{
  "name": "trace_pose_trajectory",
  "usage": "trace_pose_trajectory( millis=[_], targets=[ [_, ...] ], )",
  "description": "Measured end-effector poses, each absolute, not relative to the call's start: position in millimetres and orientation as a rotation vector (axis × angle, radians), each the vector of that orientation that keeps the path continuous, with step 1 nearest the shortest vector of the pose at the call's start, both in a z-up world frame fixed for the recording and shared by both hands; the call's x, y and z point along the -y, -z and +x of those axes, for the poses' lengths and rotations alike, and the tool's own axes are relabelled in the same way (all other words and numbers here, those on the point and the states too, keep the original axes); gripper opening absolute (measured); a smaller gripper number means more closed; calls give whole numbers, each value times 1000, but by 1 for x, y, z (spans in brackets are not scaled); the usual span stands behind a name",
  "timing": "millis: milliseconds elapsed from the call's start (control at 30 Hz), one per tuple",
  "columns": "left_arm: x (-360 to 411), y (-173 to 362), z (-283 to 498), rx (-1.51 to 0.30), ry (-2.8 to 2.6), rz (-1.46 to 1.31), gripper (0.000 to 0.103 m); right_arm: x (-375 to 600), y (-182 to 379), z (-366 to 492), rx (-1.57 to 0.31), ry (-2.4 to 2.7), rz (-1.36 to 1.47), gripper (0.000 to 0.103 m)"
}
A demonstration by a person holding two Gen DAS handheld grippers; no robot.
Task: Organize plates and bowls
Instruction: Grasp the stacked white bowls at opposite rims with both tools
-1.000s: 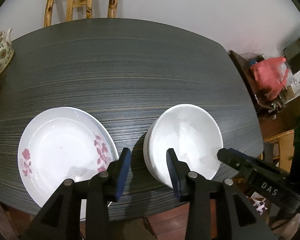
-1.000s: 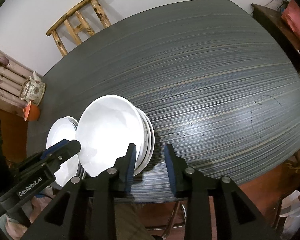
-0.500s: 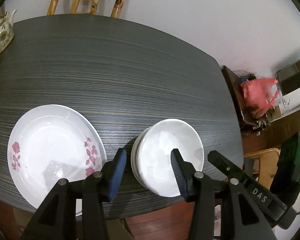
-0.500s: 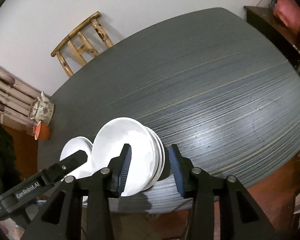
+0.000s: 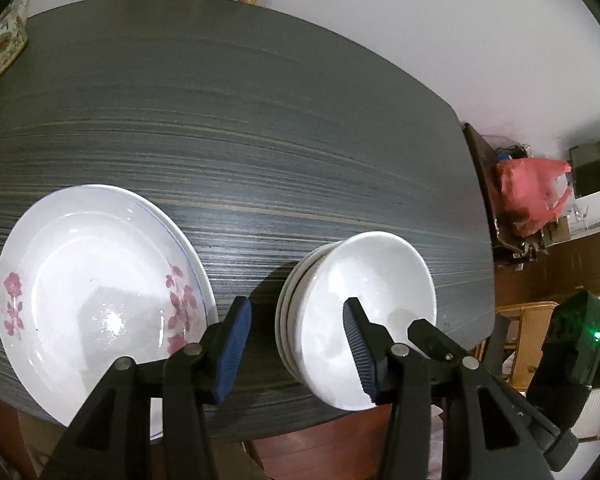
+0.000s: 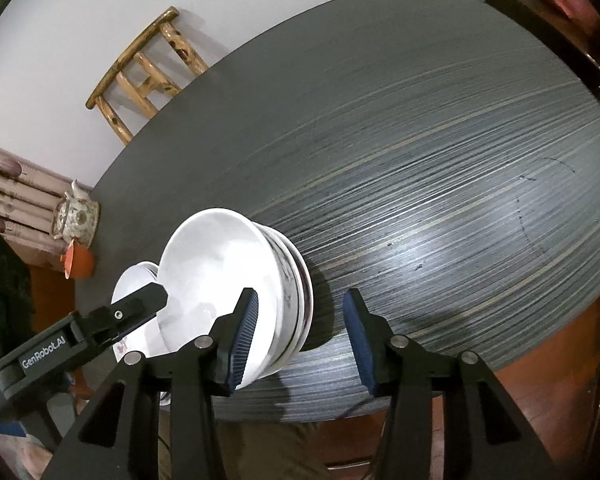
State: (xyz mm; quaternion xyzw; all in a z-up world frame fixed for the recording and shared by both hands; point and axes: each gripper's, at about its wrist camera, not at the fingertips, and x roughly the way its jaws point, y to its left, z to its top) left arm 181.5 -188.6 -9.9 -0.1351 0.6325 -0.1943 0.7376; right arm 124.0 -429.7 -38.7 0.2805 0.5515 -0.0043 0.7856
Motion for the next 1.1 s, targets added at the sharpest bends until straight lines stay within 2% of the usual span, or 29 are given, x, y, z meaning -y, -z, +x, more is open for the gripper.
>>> trace_pose_trajectory(
  millis=[267, 700, 800, 900, 1033, 1100],
  targets=[
    [193, 26, 182, -1417, 410, -319, 49, 421, 51, 133, -1228, -2, 575, 42],
    [196, 41, 184, -1437, 406, -320, 47, 416, 66, 144, -1249, 0, 588, 31],
    [199, 44, 184, -1443, 411, -314, 47, 417, 67, 145, -1252, -6, 585, 31],
    [201, 47, 182, -1458, 416, -316, 30, 415, 70, 146, -1257, -10, 585, 30],
    [200, 49, 183, -1453, 386, -310, 19, 415, 75, 145, -1265, -19, 596, 27],
    [198, 50, 184, -1455, 388, -314, 20, 414, 76, 146, -1260, -30, 601, 24]
  ],
)
